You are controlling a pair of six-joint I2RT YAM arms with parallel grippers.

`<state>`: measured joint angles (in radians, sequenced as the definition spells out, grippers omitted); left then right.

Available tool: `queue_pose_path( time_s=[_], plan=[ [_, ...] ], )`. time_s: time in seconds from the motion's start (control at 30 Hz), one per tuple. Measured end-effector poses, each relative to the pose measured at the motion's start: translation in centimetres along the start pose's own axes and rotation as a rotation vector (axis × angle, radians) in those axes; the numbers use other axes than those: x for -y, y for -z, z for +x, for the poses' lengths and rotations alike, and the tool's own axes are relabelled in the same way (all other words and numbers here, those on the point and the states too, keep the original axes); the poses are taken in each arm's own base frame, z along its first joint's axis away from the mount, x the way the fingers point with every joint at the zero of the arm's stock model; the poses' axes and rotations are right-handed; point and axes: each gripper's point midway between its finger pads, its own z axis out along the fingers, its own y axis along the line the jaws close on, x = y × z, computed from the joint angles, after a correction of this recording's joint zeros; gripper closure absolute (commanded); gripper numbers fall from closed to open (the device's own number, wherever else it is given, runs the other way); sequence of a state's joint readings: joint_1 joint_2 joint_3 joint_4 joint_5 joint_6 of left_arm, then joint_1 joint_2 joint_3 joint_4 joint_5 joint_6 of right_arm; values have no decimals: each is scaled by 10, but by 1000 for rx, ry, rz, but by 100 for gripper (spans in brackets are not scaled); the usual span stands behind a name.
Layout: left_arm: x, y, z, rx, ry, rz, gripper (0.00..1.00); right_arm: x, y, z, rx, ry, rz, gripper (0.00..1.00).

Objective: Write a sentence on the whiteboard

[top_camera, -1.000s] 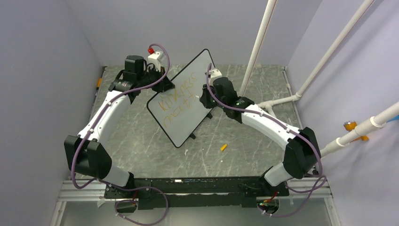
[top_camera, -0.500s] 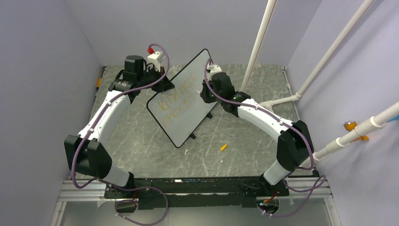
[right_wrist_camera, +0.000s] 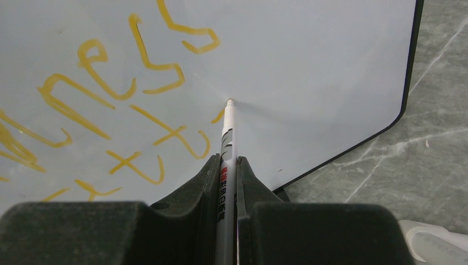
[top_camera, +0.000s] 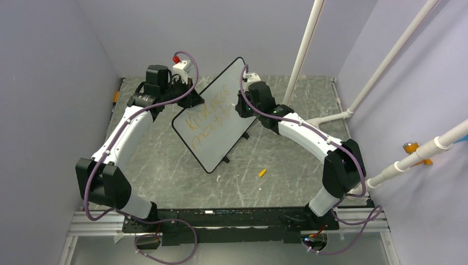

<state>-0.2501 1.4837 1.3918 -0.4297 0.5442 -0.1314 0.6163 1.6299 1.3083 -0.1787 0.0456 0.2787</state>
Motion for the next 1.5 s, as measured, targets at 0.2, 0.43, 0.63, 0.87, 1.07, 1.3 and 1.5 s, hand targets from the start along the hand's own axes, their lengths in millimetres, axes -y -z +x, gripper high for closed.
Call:
queue_pose_path(
  time_s=[0.2, 0.43, 0.63, 0.87, 1.07, 1.3, 1.5],
  plan=[
    [0, -1, 0, -2, 1, 0, 100, -1, 0, 0, -3, 5, -11, 100],
    [-1, -1, 0, -3, 2, -1, 100, -3, 0, 1, -9, 5, -31, 100],
    [-2, -1, 0, -3, 4, -3, 100, -6, 0, 2, -13, 7, -45, 100],
    [-4, -1, 0, -5, 7, -6, 100, -7, 0, 5, -16, 8, -52, 100],
    [-6, -2, 1, -5, 9, -11, 100, -8, -1, 14, -36, 9, -64, 100],
    [-7, -1, 1, -5, 11, -14, 100, -7, -1, 21, -50, 10, -58, 100],
    [-7, -2, 1, -5, 11, -12, 100, -2, -1, 25, -57, 15, -19, 100]
  ],
)
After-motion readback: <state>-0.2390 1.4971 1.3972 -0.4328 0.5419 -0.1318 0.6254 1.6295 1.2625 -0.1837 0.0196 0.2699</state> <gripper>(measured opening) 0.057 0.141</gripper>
